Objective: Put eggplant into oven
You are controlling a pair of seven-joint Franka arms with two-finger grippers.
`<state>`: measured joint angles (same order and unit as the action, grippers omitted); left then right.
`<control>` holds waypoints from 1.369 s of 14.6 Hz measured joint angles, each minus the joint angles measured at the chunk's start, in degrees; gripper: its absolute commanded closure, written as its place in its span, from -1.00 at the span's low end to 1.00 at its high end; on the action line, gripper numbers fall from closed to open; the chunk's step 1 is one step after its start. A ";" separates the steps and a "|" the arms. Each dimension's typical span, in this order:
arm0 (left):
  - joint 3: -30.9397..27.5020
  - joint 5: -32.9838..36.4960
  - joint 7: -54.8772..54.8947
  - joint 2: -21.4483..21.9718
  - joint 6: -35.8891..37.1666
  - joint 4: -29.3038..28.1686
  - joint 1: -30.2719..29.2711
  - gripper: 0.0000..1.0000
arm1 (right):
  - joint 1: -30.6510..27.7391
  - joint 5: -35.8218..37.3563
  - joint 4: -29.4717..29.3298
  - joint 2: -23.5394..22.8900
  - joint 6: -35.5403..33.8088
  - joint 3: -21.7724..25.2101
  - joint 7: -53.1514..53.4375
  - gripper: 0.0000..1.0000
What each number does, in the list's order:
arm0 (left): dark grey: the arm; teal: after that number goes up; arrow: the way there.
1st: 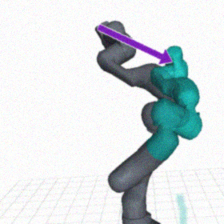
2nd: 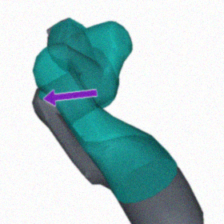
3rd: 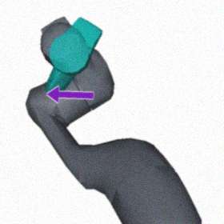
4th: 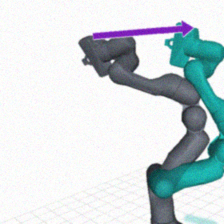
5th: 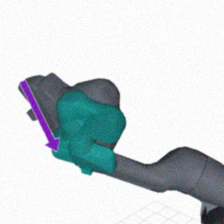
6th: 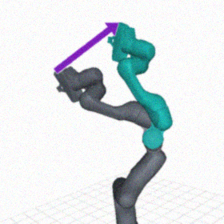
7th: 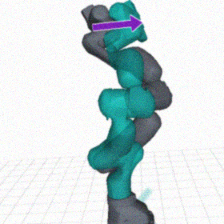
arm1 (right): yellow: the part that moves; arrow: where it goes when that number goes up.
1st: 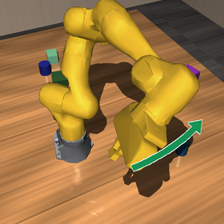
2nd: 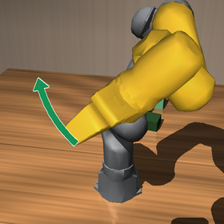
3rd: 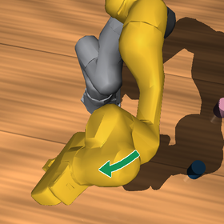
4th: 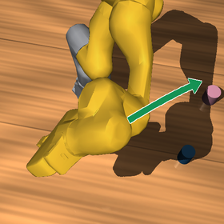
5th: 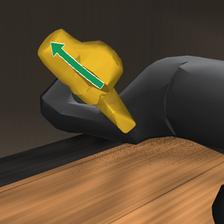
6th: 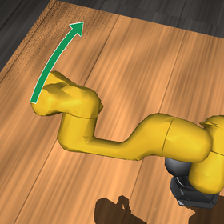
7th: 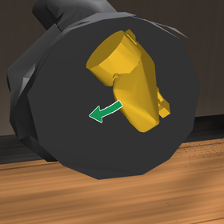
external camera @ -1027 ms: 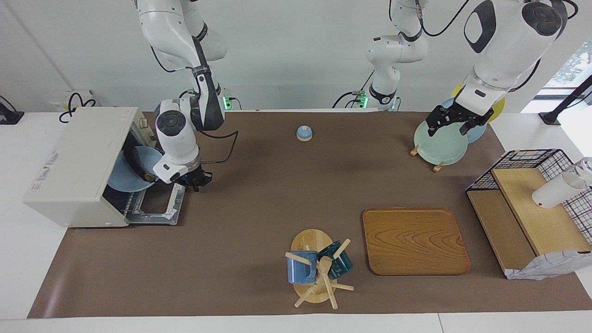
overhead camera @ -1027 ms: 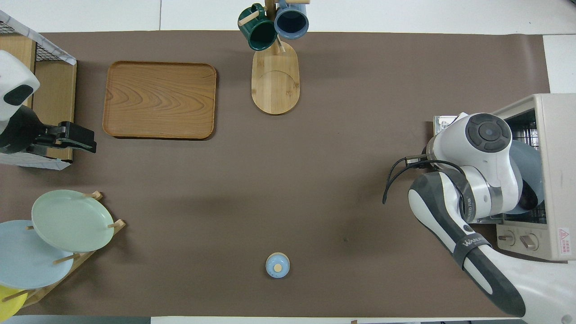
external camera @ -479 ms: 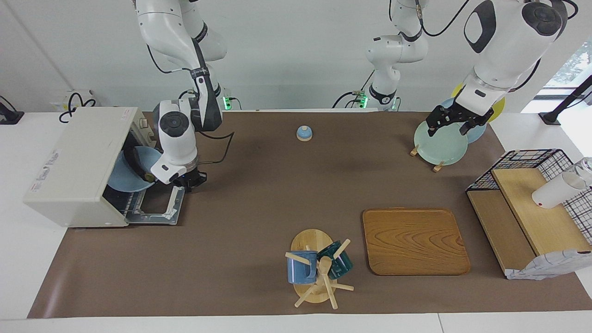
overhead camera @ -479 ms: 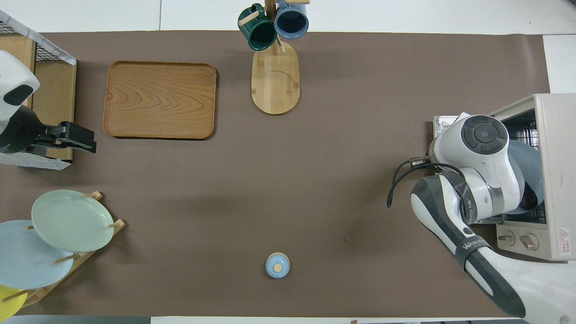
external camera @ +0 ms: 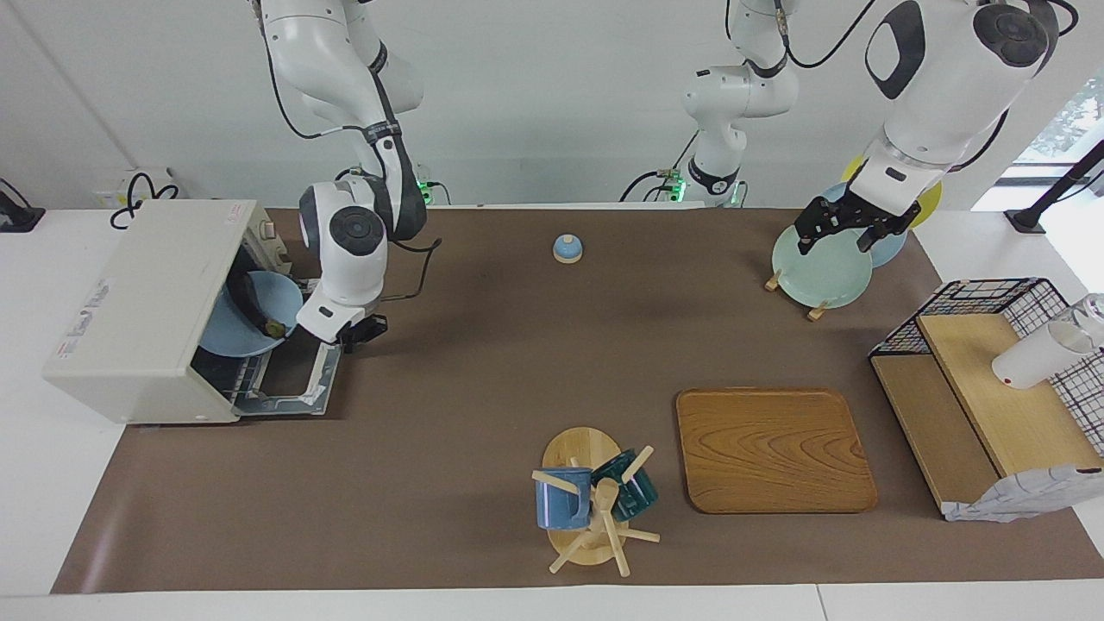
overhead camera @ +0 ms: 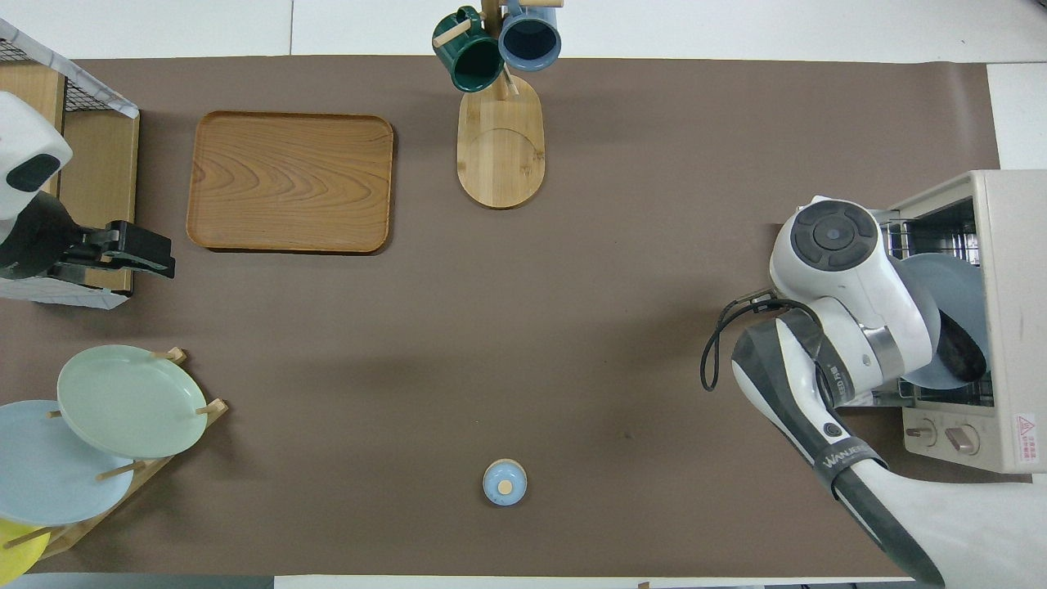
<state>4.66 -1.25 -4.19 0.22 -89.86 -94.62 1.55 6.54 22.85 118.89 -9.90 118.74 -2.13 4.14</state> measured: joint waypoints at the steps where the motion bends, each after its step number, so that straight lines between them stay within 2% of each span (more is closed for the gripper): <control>1: 0.00 0.00 0.00 0.00 0.00 0.00 0.00 -1.00 | -0.21 0.01 -2.50 0.54 -3.63 0.06 -2.73 1.00; 3: 0.00 0.00 0.00 0.00 0.00 0.00 0.00 -1.00 | -1.98 -0.56 -6.10 2.34 -9.21 0.21 -7.30 1.00; 6: 0.00 0.00 0.00 0.00 0.00 0.00 0.00 -1.00 | -7.01 -1.55 -7.90 5.84 -11.96 0.52 -13.87 1.00; 7: 0.00 0.00 0.00 0.00 0.00 0.00 0.00 -1.00 | -8.80 -1.61 -8.15 6.54 -12.00 0.70 -15.56 0.87; 10: 0.00 0.00 0.00 0.00 0.00 0.00 0.00 -1.00 | -12.97 -6.84 -9.46 7.12 -11.91 1.65 -18.26 0.03; 11: 0.00 0.00 0.00 0.00 0.00 0.00 0.00 -1.00 | -13.76 -8.92 -9.86 7.19 -12.08 1.96 -18.39 -0.13; 13: 0.00 0.00 0.00 0.00 0.00 0.00 0.00 -1.00 | -13.97 -11.63 -11.64 7.22 -15.12 2.01 -18.39 -0.29; 16: 0.00 0.00 0.00 0.00 0.00 0.00 -0.01 -1.00 | -13.58 -16.20 -18.74 7.26 -21.87 1.29 -18.37 -0.54; 18: 0.00 0.00 0.00 0.00 0.00 0.00 -0.02 -1.00 | -13.57 -17.94 -21.40 7.37 -23.66 0.63 -18.37 -1.00; 20: 0.00 0.00 0.00 0.00 0.00 0.00 -0.02 -1.00 | -13.56 -18.21 -21.89 7.35 -24.14 0.20 -18.36 -1.00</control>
<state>4.66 -1.25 -4.19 0.22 -89.86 -94.62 1.53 -7.02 4.64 97.00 -2.55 94.60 -1.93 -14.21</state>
